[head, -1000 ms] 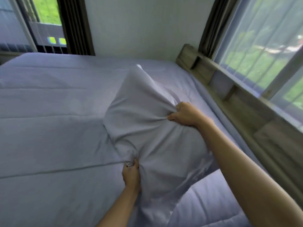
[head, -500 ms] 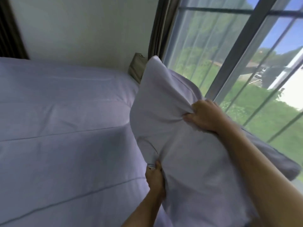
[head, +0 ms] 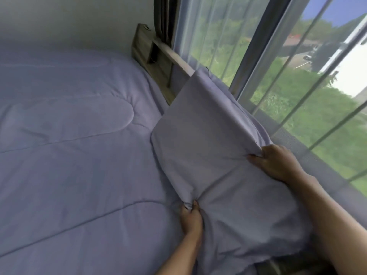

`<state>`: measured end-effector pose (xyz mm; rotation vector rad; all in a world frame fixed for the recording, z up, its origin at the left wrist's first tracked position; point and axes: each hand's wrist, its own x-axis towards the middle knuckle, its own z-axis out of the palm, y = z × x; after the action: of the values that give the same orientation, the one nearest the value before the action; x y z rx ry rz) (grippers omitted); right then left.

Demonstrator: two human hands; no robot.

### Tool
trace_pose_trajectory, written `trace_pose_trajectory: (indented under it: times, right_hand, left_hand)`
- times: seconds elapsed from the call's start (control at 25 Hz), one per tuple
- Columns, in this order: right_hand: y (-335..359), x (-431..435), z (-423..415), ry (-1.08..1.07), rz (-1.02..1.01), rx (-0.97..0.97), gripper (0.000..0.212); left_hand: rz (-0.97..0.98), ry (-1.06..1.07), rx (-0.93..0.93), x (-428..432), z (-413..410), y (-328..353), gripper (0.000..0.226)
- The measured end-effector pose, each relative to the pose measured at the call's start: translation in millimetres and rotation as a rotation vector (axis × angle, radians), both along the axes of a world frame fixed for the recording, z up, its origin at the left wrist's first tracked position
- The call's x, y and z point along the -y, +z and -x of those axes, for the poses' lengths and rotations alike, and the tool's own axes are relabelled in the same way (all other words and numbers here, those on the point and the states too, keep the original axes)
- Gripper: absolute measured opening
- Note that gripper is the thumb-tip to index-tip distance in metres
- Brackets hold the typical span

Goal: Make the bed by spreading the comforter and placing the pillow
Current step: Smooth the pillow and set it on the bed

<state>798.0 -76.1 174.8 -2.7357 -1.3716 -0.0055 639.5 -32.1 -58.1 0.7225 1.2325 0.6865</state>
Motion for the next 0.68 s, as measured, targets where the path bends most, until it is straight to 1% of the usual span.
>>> trace_pose_trajectory:
  times: [0.08, 0.16, 0.24, 0.32, 0.36, 0.4, 0.44, 0.48, 0.52, 0.56, 0.6, 0.64, 0.68]
  right_hand:
    - [13, -16, -3, 0.041, 0.002, 0.061, 0.036]
    - [23, -32, -3, 0.088, -0.038, 0.114, 0.036]
    - [14, -36, -7, 0.079, -0.018, 0.133, 0.036]
    - [-4, -22, -8, -0.007, 0.023, 0.079, 0.038]
    - [-12, -13, -7, -0.046, 0.001, 0.050, 0.040]
    - [-15, -7, -5, -0.076, -0.049, 0.048, 0.042]
    - [-13, -7, -3, -0.104, -0.102, 0.096, 0.045]
    - [-10, -11, 0, -0.110, -0.145, 0.200, 0.051]
    - [-7, -15, 7, -0.062, -0.180, 0.322, 0.058]
    - [-8, -17, 13, 0.033, -0.207, 0.453, 0.063]
    - [-17, -16, 19, 0.148, -0.190, 0.579, 0.063]
    - [-32, -10, 24, 0.255, -0.114, 0.673, 0.062]
    - [-48, 1, 25, 0.329, -0.015, 0.721, 0.061]
  left_hand:
    - [-0.007, 0.017, 0.041, -3, -6, 8, 0.021]
    - [-0.018, 0.052, 0.077, -7, -7, 9, 0.015]
    - [0.005, 0.045, 0.086, -7, -4, 3, 0.009]
    - [0.011, -0.042, 0.028, -2, 2, -5, 0.024]
    - [-0.007, -0.110, -0.011, 1, 7, -9, 0.033]
    - [-0.078, -0.180, -0.073, 6, 12, -12, 0.047]
    - [-0.200, -0.254, -0.191, 14, 17, -12, 0.062]
    - [-0.353, -0.303, -0.345, 21, 21, -9, 0.070]
    - [-0.520, -0.350, -0.483, 27, 24, -5, 0.074]
    - [-0.659, -0.460, -0.547, 35, 26, -3, 0.074]
    - [-0.784, -0.607, -0.595, 44, 29, -3, 0.075]
    - [-0.895, -0.720, -0.625, 54, 40, -7, 0.076]
    - [-0.954, -0.862, -0.643, 55, 47, -10, 0.082]
